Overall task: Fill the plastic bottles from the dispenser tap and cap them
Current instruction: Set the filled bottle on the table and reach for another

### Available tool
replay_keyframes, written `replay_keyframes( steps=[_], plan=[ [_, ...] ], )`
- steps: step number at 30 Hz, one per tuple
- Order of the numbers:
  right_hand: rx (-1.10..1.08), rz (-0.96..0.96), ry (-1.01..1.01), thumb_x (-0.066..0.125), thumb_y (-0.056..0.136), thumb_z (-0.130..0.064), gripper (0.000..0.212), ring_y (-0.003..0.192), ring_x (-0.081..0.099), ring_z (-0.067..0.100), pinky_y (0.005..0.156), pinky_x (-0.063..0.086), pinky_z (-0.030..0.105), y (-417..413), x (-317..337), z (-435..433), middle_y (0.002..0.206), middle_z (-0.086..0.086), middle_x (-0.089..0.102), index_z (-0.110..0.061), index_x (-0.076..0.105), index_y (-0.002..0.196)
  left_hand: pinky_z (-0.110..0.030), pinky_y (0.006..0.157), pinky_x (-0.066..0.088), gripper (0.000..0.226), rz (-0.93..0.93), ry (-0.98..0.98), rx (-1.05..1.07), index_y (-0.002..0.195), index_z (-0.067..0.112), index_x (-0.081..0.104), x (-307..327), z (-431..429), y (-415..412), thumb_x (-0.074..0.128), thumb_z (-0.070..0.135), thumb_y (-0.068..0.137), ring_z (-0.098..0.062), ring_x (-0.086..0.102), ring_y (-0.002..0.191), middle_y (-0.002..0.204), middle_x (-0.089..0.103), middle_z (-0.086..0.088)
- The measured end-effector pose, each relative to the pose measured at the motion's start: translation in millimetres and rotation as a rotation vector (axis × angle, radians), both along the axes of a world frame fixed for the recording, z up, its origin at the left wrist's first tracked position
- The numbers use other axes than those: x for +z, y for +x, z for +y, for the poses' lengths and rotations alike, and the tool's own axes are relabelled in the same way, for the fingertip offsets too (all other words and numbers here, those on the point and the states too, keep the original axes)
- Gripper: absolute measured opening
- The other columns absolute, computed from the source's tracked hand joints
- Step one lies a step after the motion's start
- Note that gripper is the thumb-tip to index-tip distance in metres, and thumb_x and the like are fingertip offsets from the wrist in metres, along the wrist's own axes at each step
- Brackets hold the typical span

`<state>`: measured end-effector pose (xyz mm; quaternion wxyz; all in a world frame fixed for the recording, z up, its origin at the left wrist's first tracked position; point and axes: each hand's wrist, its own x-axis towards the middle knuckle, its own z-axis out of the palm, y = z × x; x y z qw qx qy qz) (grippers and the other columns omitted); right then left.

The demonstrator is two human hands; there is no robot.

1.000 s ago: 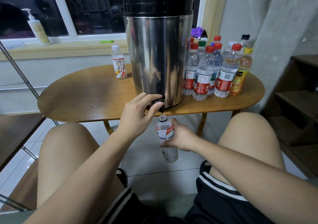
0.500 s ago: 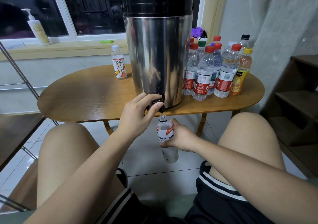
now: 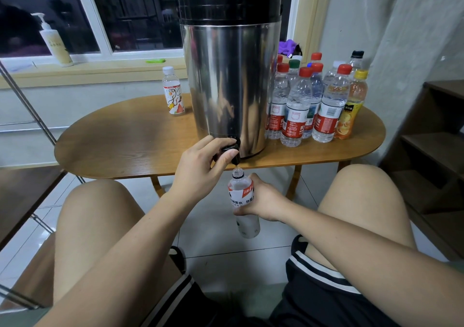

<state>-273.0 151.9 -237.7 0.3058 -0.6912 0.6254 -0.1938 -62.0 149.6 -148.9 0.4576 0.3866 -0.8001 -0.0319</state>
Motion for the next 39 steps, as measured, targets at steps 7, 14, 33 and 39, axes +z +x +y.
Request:
replay_keyframes(
  steps=[7, 14, 33, 39],
  plan=[
    [-0.002, 0.011, -0.011, 0.098, 0.065, -0.055, 0.088, 0.099, 0.066, 0.010, 0.080, 0.057, 0.030, -0.1, -1.0, -1.1, 0.113, -0.011, 0.066, -0.034, 0.043, 0.130, -0.008, 0.073, 0.038, 0.027, 0.002, -0.008, 0.003, 0.129, 0.021, 0.078, 0.0, 0.0, 0.1, 0.069, 0.035, 0.108, 0.008, 0.057, 0.086, 0.095, 0.053, 0.026],
    [0.000, 0.017, -0.010, 0.098, 0.066, -0.053, 0.087, 0.102, 0.066, 0.012, 0.089, 0.060, 0.036, -0.2, -0.4, -0.3, 0.115, -0.010, 0.066, -0.033, 0.043, 0.131, -0.009, 0.072, 0.038, 0.027, 0.002, -0.001, 0.004, 0.129, 0.022, 0.077, 0.3, -0.2, 0.2, 0.069, 0.036, 0.108, 0.006, 0.057, 0.085, 0.095, 0.055, 0.022],
    [0.003, 0.022, -0.020, 0.099, 0.067, -0.051, 0.087, 0.103, 0.068, 0.015, 0.086, 0.060, 0.033, 0.6, 2.4, 2.2, 0.117, -0.010, 0.067, -0.031, 0.043, 0.131, -0.012, 0.074, 0.038, 0.029, 0.003, 0.004, 0.001, 0.129, 0.023, 0.077, -1.5, -2.0, 0.7, 0.067, 0.039, 0.109, 0.006, 0.058, 0.087, 0.098, 0.059, 0.020],
    [-0.003, 0.025, -0.019, 0.099, 0.067, -0.053, 0.088, 0.103, 0.068, 0.014, 0.088, 0.060, 0.035, 0.4, 2.0, 1.7, 0.117, -0.009, 0.067, -0.032, 0.042, 0.131, -0.017, 0.074, 0.043, 0.030, 0.007, 0.004, 0.000, 0.129, 0.023, 0.077, -1.2, -1.8, 0.9, 0.065, 0.041, 0.109, -0.001, 0.059, 0.087, 0.100, 0.062, 0.018]
  ],
)
